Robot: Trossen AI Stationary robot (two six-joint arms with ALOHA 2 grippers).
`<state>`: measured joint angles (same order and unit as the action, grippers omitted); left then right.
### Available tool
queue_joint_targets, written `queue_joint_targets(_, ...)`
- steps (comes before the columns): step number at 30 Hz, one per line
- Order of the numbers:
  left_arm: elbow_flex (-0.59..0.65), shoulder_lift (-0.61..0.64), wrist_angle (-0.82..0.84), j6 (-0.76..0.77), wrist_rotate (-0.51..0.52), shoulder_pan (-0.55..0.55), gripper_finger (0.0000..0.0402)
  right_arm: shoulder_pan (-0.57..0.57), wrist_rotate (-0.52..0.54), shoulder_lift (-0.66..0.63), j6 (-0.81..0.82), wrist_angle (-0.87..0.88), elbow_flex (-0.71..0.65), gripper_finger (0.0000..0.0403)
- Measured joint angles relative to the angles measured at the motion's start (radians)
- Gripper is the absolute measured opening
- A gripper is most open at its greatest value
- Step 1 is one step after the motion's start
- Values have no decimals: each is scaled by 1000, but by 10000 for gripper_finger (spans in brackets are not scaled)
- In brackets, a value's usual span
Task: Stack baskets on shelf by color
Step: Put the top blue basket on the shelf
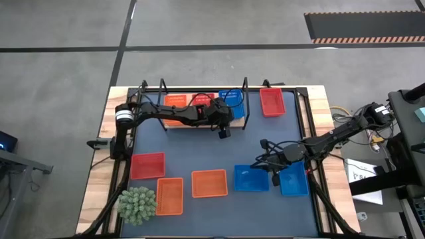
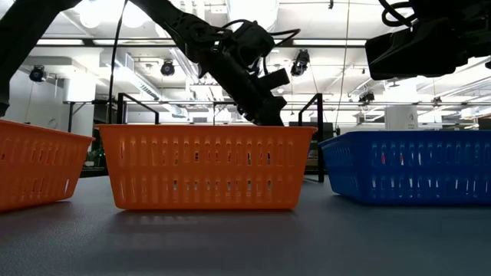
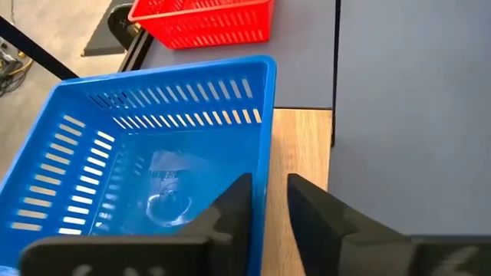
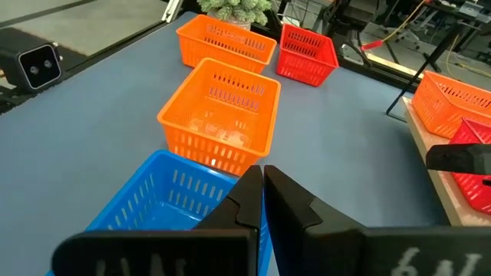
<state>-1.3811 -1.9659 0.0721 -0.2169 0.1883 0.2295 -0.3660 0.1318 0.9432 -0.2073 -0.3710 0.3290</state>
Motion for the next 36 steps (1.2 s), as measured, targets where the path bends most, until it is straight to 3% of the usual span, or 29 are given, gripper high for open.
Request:
queue_joint_targets(8, 0, 3, 41, -3, 0, 0, 3, 0, 0, 0, -1, 1, 0, 8)
queue_joint_targets(14, 0, 26, 112, -55, -3, -3, 2, 0, 0, 0, -2, 2, 0, 8)
queue_joint_targets(21, 0, 39, 123, -124, -105, -2, 1, 0, 0, 0, -2, 7, 0, 8)
queue_joint_targets(36, 0, 40, 51, -138, -107, 37, 1, 0, 0, 0, 5, 8, 0, 9)
